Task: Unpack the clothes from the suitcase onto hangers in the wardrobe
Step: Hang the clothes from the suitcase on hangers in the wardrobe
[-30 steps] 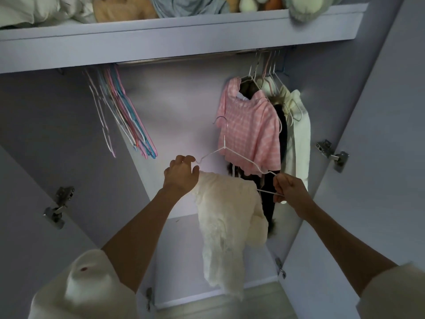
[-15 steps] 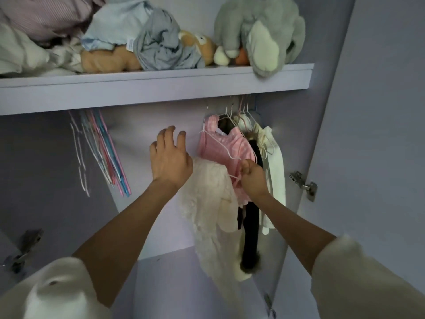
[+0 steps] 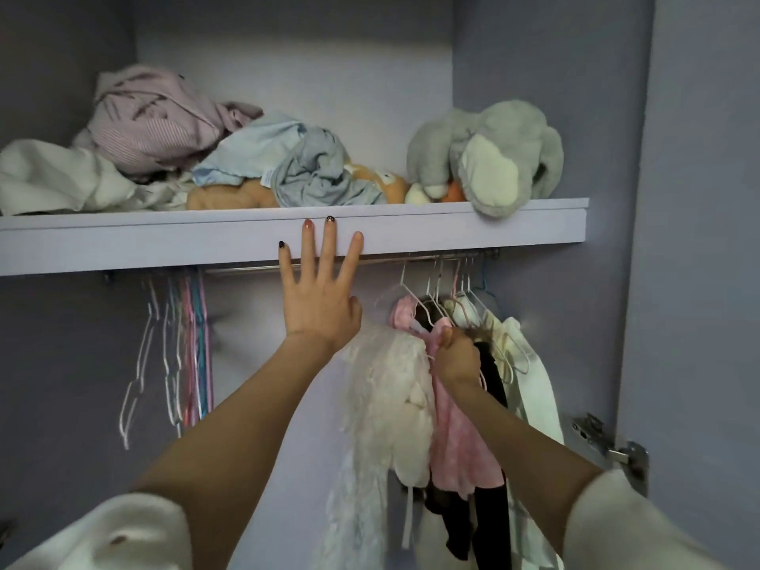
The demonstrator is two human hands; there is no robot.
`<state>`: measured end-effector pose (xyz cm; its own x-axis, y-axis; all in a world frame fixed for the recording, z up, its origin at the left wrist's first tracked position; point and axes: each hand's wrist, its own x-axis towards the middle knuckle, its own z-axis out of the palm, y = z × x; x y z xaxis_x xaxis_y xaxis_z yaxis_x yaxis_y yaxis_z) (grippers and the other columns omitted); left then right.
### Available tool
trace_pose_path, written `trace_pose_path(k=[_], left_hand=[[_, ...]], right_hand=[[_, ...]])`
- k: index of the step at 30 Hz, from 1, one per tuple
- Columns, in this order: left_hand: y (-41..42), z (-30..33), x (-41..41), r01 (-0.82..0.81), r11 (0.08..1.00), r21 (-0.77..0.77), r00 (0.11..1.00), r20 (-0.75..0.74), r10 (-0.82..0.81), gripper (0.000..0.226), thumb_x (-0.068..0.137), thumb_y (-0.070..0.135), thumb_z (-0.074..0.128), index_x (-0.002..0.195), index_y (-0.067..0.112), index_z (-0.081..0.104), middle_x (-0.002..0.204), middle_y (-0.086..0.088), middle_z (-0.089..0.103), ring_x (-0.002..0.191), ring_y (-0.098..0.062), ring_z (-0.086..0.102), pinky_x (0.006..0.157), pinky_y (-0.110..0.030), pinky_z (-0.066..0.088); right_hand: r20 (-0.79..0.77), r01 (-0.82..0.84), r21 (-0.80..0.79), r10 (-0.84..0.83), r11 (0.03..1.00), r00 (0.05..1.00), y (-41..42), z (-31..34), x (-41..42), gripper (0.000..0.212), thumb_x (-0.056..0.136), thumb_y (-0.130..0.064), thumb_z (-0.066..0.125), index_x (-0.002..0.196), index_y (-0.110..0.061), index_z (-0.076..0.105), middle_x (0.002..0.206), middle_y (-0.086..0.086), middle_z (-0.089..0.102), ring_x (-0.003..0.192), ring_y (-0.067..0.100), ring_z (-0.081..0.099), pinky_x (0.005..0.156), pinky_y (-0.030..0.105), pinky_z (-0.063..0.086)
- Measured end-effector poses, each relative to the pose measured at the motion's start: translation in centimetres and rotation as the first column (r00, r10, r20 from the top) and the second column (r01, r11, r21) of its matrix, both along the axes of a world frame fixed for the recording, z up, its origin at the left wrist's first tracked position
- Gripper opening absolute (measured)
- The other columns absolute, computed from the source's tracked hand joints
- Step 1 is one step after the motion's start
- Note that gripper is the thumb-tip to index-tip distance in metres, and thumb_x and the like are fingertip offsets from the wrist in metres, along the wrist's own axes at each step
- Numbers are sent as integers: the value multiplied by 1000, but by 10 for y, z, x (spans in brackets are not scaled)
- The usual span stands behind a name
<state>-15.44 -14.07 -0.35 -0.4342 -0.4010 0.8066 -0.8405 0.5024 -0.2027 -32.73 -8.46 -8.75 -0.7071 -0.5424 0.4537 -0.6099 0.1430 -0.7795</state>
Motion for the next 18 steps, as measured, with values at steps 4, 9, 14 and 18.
trace_pose_path(k=[4, 9, 14, 18], left_hand=[[-10, -7, -5, -4, 1000, -22, 1000, -31, 4, 89, 90, 45, 41, 133, 27, -34, 154, -10, -22, 140, -37, -20, 110, -59, -9], [-11, -8, -7, -21, 999, -25, 999, -35, 20, 91, 90, 46, 40, 132, 26, -38, 154, -11, -23, 140, -37, -22, 110, -59, -9], [-2, -7, -1, -7, 1000, 14, 1000, -3, 7, 93, 87, 44, 47, 143, 24, -25, 156, -12, -15, 142, -38, -15, 112, -58, -3], [8, -10, 13, 23, 996, 86, 999, 41, -27, 87, 86, 33, 53, 149, 23, -7, 157, -11, -6, 143, -36, -8, 113, -56, 3]], right_hand=[[28, 58, 115, -61, 992, 998, -17, -18, -12, 31, 94, -13, 38, 120, -6, 52, 115, 13, 61, 107, 32, 58, 83, 29, 44], [155, 142, 100, -156, 985, 975, -15, -26, -20, 31, 92, -9, 39, 119, -1, 54, 115, 21, 62, 106, 35, 59, 85, 34, 46], [173, 12, 239, -55, 971, 983, 2, -14, -12, 36, 94, -16, 44, 127, -3, 47, 125, 17, 55, 114, 31, 54, 87, 29, 42], [136, 26, 317, -73, 948, 988, 23, 8, 1, 41, 90, -9, 43, 129, 5, 36, 129, 24, 47, 116, 38, 49, 94, 40, 42]])
